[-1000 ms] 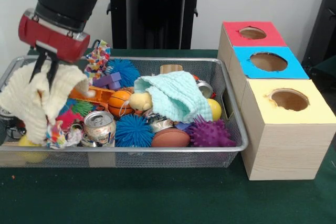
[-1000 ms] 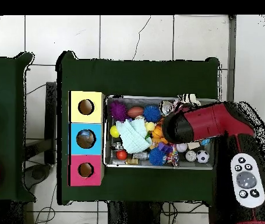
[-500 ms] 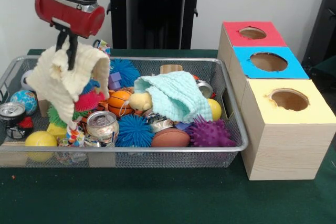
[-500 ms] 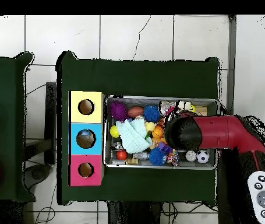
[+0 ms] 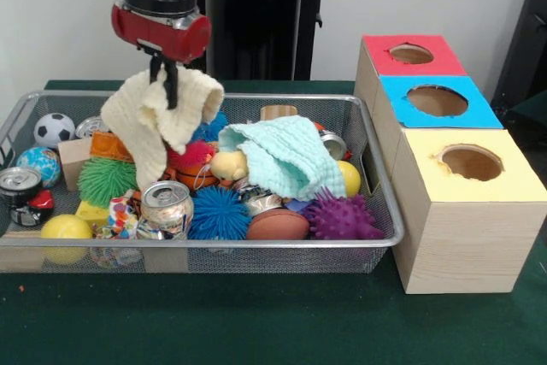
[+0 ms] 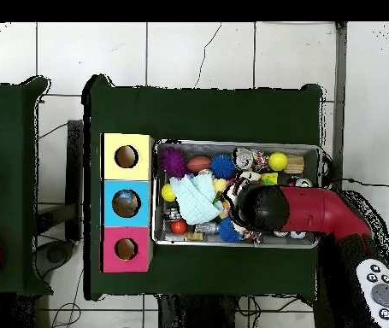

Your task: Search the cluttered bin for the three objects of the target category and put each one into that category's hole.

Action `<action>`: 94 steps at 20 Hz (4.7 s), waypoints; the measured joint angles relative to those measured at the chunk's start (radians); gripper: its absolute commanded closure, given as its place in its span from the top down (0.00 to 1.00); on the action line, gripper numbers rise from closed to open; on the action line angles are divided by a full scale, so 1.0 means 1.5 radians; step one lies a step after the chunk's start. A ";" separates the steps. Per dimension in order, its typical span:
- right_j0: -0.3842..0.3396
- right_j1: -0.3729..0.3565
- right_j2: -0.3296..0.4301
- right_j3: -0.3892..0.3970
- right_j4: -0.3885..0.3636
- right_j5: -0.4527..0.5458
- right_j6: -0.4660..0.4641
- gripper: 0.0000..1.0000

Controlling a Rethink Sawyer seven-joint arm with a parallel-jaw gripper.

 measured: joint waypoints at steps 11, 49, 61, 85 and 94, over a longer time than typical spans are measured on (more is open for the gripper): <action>0.037 0.006 0.000 0.034 0.024 0.000 0.000 0.00; 0.163 0.136 -0.126 -0.126 -0.141 -0.145 0.000 0.00; 0.266 0.241 -0.328 -0.245 -0.261 -0.269 0.004 0.00; 0.044 0.254 -0.280 -0.302 -0.205 -0.246 0.013 1.00; 0.035 0.230 -0.232 -0.294 -0.195 -0.196 0.013 1.00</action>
